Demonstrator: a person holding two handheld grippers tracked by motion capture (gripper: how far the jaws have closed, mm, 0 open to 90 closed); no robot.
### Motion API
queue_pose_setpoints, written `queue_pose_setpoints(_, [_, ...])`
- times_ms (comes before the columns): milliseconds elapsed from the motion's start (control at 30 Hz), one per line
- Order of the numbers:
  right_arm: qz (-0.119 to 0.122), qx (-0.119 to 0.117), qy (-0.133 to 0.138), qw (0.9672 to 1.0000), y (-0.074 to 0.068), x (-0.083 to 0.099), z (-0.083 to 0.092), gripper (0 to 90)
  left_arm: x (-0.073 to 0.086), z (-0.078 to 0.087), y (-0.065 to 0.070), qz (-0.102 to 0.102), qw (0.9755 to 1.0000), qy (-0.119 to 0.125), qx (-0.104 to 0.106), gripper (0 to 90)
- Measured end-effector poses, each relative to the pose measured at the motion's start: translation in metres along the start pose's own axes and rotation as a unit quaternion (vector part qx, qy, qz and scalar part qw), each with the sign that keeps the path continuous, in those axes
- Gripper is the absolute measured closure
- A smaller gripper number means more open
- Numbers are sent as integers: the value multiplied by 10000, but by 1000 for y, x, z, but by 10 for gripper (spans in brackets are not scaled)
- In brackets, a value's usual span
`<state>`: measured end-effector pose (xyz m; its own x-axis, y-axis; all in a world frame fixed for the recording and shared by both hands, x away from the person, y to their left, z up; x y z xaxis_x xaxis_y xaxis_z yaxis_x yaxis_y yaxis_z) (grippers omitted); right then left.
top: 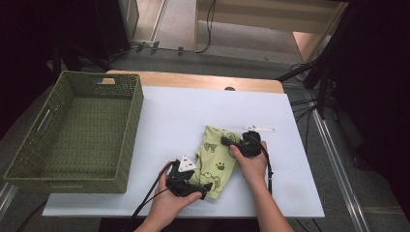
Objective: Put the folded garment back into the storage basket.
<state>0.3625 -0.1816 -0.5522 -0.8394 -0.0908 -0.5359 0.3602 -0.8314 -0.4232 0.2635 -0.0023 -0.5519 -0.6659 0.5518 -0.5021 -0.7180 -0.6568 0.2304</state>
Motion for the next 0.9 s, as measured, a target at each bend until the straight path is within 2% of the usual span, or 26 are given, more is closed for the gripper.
queue_pose_setpoints(33, [10, -9, 18, 10000, 1, 0, 1, 662, -1, -1, 1, 14, 9999, 17, -107, 109])
queue_pose_setpoints(67, [33, 7, 32, 10000, 2, 1, 1, 662, -1, -1, 1, 14, 9999, 17, -107, 115])
queue_pose_setpoints(167, [127, 49, 56, 9999, -1, 1, 2, 662, 0, -5, 5, -110, 9990, -40, -429, 117])
queue_pose_setpoints(300, [257, 75, 110, 9996, -5, -1, 2, 662, 0, -8, 12, -249, 9972, -74, -698, 162])
queue_pose_setpoints(400, [311, 32, 124, 9994, -7, -4, 1, 662, 0, -7, 17, -445, 9971, -96, -618, 296])
queue_pose_setpoints(533, [418, 19, 131, 9990, -12, -6, 2, 662, 0, -7, 17, -481, 9976, 16, -506, 401])
queue_pose_setpoints(600, [495, 6, 158, 9986, -15, -8, 4, 662, 1, -6, 19, -552, 9978, 47, -365, 502])
queue_pose_setpoints(667, [545, -10, 159, 9984, -16, -8, 4, 663, 1, -6, 20, -596, 9974, 81, -392, 595])
queue_pose_setpoints(700, [668, 3, 156, 9976, -20, -8, 5, 663, 1, -5, 21, -641, 9968, 175, -433, 619])
queue_pose_setpoints(900, [703, 20, 153, 9974, -22, -11, 8, 664, 1, 3, 18, -709, 9961, 413, -331, 657])
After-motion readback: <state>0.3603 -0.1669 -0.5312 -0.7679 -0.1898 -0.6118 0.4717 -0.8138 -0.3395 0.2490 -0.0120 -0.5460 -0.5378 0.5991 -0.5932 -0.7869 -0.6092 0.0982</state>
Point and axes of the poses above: each handheld gripper's, and its own axes: z roughly backward along the jaws, x roughly out of its underside, y roughly to its right, the point moved 6 cm from there along -z, roughly forward along the jaws, and after that the axes turned 14 degrees about -y, right-handed, at the moved point
